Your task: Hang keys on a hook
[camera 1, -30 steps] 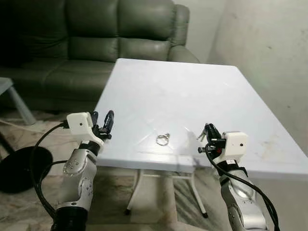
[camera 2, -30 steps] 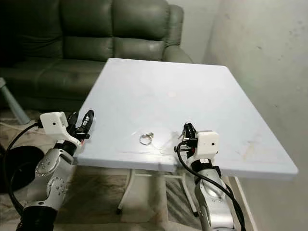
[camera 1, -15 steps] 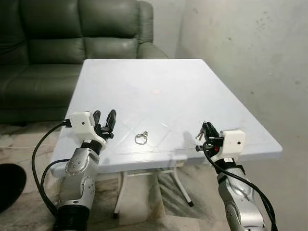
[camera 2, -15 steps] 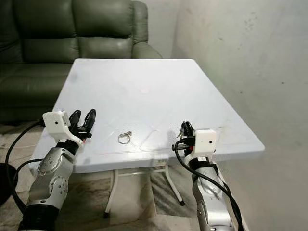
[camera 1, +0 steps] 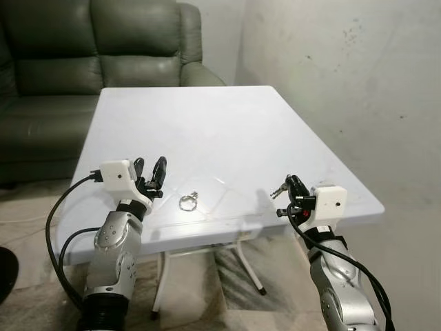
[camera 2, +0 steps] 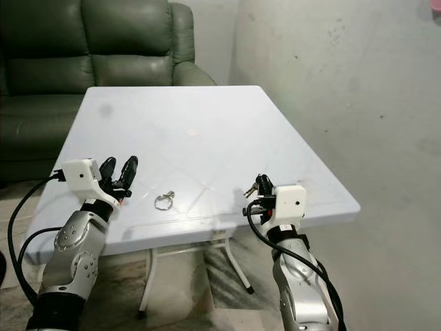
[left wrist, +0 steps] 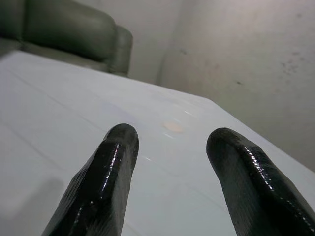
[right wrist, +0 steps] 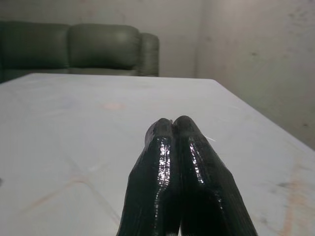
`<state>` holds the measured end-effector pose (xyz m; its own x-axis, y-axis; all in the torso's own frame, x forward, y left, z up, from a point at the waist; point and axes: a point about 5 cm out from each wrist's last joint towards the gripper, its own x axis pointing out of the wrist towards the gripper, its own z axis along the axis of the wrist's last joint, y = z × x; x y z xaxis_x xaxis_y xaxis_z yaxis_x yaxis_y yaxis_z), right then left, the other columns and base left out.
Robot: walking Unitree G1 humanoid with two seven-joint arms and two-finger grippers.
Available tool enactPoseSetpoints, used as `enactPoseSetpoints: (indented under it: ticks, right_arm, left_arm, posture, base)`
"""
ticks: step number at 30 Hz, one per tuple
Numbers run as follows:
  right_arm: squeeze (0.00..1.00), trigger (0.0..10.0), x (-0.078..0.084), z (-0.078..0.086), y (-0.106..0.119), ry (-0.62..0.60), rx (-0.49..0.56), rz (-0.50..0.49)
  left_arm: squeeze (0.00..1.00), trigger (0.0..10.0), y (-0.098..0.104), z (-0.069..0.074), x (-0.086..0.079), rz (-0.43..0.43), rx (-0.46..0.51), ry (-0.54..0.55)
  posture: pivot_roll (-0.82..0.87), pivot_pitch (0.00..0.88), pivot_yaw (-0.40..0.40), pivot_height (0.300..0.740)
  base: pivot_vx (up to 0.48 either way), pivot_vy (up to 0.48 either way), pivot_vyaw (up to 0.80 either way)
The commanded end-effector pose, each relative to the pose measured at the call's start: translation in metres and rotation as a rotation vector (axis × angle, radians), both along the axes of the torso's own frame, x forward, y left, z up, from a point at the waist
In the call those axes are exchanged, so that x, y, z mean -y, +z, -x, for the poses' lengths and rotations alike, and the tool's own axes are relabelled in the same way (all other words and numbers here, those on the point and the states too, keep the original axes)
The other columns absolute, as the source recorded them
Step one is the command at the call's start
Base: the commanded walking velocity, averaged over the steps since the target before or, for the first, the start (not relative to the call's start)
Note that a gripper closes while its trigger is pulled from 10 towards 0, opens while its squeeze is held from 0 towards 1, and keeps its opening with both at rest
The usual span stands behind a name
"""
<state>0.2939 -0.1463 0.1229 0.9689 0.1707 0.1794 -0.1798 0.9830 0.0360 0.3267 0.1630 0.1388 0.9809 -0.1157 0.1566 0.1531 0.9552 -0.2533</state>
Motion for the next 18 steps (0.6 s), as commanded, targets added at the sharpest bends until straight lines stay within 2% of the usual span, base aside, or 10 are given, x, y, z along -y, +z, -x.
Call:
enactPoseSetpoints:
  ticks: [1,18]
  right_arm:
    - [0.0,10.0,0.0029,0.0006,0.0005,-0.005,-0.002,0.012]
    - [0.0,10.0,0.0019,0.001,-0.0004,0.012,-0.008,0.02]
  left_arm:
    - [0.0,10.0,0.001,-0.002,0.0017,0.007,-0.009,-0.002]
    - [0.0,10.0,0.0,-0.0009,-0.0006,-0.029,-0.015,0.003]
  posture:
    - [0.08,0.0,-0.04,0.74]
    - [0.08,0.0,-0.047,0.74]
  base:
    - [0.0,0.0,-0.74]
    - [0.0,0.0,-0.74]
